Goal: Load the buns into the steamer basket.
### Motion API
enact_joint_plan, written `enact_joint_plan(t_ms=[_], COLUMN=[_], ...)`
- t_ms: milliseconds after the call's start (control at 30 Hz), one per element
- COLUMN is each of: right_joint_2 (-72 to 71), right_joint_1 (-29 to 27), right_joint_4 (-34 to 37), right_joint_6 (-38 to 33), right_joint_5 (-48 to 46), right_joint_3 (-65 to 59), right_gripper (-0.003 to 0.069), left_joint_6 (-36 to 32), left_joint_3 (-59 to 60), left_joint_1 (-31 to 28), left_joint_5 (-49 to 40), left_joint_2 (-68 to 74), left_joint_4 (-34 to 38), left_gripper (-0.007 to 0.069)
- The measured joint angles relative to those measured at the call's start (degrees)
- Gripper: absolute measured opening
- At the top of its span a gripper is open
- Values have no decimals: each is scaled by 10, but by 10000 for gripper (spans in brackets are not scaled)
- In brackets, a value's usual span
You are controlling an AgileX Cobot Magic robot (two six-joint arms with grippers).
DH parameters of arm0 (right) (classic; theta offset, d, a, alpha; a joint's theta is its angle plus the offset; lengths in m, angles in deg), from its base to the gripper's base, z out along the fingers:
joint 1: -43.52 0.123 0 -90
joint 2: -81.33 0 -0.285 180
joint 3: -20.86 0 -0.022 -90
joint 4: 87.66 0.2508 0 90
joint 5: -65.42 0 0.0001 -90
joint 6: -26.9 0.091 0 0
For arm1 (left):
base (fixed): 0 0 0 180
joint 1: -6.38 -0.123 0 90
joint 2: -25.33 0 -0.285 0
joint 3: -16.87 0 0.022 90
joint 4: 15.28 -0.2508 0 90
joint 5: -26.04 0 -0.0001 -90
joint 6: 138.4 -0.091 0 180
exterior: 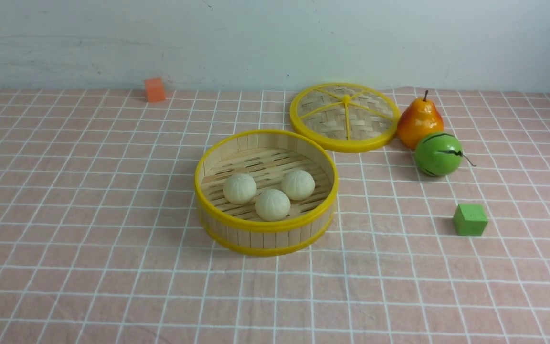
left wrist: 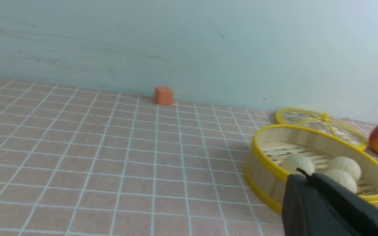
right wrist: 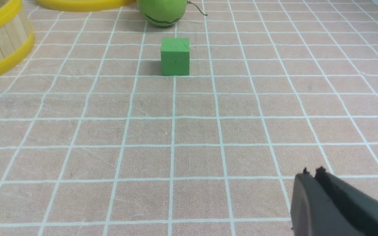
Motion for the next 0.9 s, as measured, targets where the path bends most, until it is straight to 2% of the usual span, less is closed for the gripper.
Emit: enact_joint_plan(t_ms=[200,400,567,900], right_joint_2=[0,0,0,0], right_joint_1=[0,0,0,0], right_joint_4=[0,0,0,0], right_joint_6=[0,0,0,0], right_joint_5=[0,0,0,0], right_joint_3=[0,0,0,0], right_gripper=[33,43,48,62], left_joint_6=[-1,-7,-40,-45], left_joint_3=[42,43,44,44], left_joint_1=[-52,-65,-65,-65], left_joint_5=[-96,-179,-189,-189], left_joint_2=[-35,-35,-35,-35], left_joint_4=[11,22,26,26], left_gripper=[-14,-14,-14,-14])
